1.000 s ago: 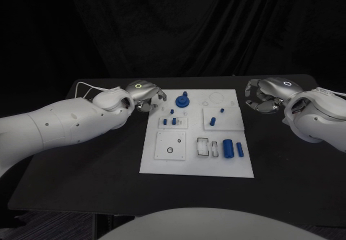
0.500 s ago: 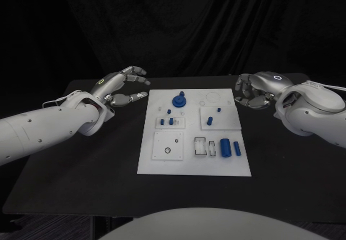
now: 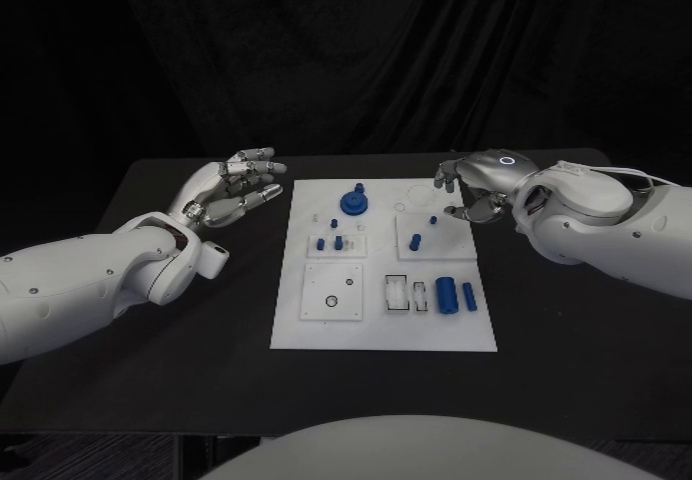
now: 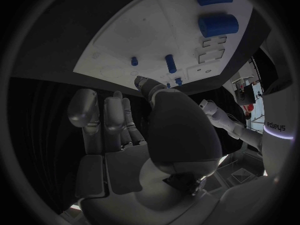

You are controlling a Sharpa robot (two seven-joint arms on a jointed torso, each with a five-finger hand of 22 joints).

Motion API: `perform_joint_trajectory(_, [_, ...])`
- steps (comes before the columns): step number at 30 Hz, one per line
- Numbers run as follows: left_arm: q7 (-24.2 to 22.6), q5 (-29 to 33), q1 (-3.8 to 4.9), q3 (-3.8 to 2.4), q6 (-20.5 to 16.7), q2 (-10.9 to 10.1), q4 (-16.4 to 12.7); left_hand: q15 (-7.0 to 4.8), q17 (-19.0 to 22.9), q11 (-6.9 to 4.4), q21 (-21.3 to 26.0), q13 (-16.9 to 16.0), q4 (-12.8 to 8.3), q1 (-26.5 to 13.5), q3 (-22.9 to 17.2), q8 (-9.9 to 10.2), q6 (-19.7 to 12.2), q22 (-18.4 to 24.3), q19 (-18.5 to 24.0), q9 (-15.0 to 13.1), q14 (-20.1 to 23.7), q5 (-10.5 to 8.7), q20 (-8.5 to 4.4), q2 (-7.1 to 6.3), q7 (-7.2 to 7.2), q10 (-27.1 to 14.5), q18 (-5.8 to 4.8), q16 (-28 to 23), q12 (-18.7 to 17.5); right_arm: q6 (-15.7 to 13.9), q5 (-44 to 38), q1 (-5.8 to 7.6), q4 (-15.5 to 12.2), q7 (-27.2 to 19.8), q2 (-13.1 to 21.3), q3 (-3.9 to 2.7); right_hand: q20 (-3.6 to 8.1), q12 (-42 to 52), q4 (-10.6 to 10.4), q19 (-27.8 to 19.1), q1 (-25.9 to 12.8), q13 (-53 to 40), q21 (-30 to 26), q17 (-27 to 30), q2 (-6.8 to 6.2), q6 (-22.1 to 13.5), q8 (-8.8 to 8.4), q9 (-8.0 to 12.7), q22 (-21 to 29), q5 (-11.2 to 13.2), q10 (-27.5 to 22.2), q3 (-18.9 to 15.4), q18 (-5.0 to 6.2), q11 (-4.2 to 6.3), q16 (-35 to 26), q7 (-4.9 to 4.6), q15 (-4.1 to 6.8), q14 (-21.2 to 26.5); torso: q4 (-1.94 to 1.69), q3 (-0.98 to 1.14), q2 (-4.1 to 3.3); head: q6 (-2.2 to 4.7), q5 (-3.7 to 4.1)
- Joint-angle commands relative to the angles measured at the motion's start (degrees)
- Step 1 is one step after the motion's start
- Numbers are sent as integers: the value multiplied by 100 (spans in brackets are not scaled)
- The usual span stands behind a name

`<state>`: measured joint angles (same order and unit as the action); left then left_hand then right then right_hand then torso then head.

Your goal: Assemble the parts on the task board

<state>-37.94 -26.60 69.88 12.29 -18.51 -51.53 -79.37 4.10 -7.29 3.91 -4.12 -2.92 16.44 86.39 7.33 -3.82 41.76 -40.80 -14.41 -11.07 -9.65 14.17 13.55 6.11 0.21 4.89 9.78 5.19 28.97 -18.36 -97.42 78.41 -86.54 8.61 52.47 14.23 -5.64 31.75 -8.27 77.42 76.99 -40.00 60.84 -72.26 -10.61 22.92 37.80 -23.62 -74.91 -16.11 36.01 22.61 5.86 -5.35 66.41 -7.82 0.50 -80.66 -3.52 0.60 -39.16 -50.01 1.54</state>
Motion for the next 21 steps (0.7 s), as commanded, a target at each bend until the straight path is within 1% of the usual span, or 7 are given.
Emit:
perform_joint_trajectory(1, [-1188, 681, -36, -10, 579, -56, -153, 102, -12, 52, -3, 9, -19, 120, 78, 27, -39, 40, -33, 46, 3, 19, 45, 74, 32, -69, 39, -40, 2, 301, -284, -24, 60, -136, -33, -6, -28, -291, -5, 47, 75, 379, 14, 27, 44, 304, -418, 292, -626, -15, -35, -141, -22, -35, 54, 53, -39, 12, -103, -124, 2, 1, 119])
perform_joint_trajectory(2, [-1187, 695, -44, -10, 599, -75, -199, 122, -22, 77, -3, 8, -31, 156, 93, 26, -49, 50, -34, 58, -11, 19, 58, 80, 39, -74, 38, -37, 14, 317, -289, -29, 78, -149, -44, -6, -55, -435, -12, 69, 119, 651, 32, 58, 59, 517, -748, 494, -667, -11, 57, -238, -32, -62, 83, 29, -50, 14, -122, -141, 2, 1, 146])
perform_joint_trajectory(5, [-1182, 717, -58, -10, 637, -115, -299, 155, -54, 117, -10, 5, -48, 214, 113, 23, -56, 63, -52, 75, -61, 19, 84, 101, 50, -71, 39, -14, 48, 337, -298, -39, 111, -178, -62, -6, -61, -537, -39, 87, 150, 864, 38, 103, 86, 683, -1012, 641, -701, -19, 111, -323, -30, -82, 87, 62, -67, 24, -148, -176, 1, 1, 223])
perform_joint_trajectory(8, [-1179, 728, -64, -10, 659, -150, -365, 207, -96, 163, -24, 3, -86, 299, 142, 19, -54, 79, -87, 95, -135, 19, 121, 110, 67, -60, 42, 26, 90, 346, -302, -45, 139, -197, -88, -6, -66, -630, -50, 127, 189, 1062, 96, 123, 110, 912, -1254, 758, -746, -22, 226, -362, -44, -89, 121, 94, -70, 12, -185, -233, 1, 1, 290])
perform_joint_trajectory(15, [-1178, 738, -71, -10, 689, -201, -428, 242, -117, 188, -33, 2, -106, 339, 161, 21, -60, 87, -112, 108, -176, 19, 145, 114, 69, -54, 43, 53, 110, 428, -306, -51, 192, -222, -155, -6, -55, -787, -40, 202, 246, 1413, 208, 128, 138, 1496, -1675, 906, -818, -20, 535, -337, -65, -73, 222, 175, -71, -25, -257, -375, -3, 1, 397])
perform_joint_trajectory(19, [-1173, 740, -74, -10, 714, -213, -446, 258, -119, 197, -36, 2, -116, 355, 169, 23, -66, 90, -120, 114, -183, 19, 154, 113, 69, -54, 43, 59, 110, 494, -307, -60, 247, -236, -194, -6, -54, -907, -23, 227, 261, 1627, 220, 167, 138, 1748, -1892, 955, -826, -21, 816, -265, -69, -53, 235, 152, -67, -33, -292, -430, -6, 1, 445])
perform_joint_trajectory(21, [-1172, 740, -75, -10, 718, -215, -453, 264, -116, 199, -36, 3, -120, 359, 170, 23, -69, 91, -122, 115, -179, 19, 156, 114, 70, -55, 43, 58, 106, 505, -307, -68, 266, -239, -200, -6, -50, -937, -33, 232, 243, 1673, 224, 174, 135, 1787, -1943, 966, -827, -20, 875, -255, -70, -47, 239, 140, -60, -34, -303, -438, -6, 1, 468])
